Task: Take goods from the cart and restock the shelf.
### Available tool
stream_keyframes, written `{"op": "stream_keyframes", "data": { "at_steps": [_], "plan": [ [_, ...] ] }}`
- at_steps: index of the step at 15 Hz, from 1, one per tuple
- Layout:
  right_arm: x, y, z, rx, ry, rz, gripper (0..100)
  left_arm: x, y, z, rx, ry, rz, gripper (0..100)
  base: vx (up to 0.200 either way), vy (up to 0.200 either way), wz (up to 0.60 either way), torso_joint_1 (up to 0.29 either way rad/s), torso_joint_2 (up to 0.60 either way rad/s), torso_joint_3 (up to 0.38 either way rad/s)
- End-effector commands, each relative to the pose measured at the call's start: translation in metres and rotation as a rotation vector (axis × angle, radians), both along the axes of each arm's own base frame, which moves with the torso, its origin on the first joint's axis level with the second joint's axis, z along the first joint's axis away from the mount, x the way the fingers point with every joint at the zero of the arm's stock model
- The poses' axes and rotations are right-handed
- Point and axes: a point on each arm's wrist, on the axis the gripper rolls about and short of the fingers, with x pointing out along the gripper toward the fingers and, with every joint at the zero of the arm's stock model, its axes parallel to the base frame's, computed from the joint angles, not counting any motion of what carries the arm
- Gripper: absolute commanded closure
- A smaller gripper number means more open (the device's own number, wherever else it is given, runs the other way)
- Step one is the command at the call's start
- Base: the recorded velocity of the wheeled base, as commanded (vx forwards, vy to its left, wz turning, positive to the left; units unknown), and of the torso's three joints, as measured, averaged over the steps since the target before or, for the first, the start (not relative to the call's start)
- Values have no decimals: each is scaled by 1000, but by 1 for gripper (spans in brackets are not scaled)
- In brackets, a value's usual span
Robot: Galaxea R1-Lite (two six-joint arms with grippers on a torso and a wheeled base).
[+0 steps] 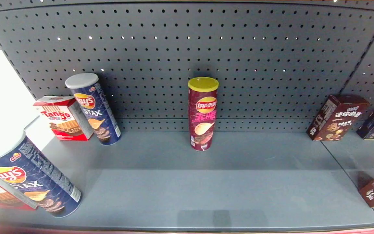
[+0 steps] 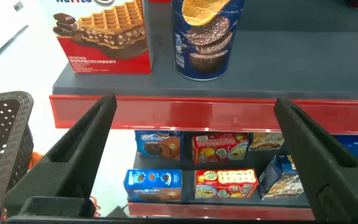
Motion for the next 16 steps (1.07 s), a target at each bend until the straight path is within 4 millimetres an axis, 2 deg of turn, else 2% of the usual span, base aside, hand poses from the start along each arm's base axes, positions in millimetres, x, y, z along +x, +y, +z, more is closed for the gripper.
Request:
{"op": "stream_keyframes", "data": {
  "at_steps": [1, 11, 16],
  "plan": [
    [0, 0, 0, 0, 1, -1, 0, 0, 0, 0, 0, -1, 1, 0, 0, 0, 600, -7, 2, 7],
    [0, 0, 0, 4, 2, -2, 0, 0, 0, 0, 0, -1, 1, 0, 0, 0, 600, 4, 4, 2],
    [0, 0, 0, 4, 1, -2, 0, 0, 0, 0, 1, -1, 0, 0, 0, 0, 0, 0, 0, 0]
  ]
}}
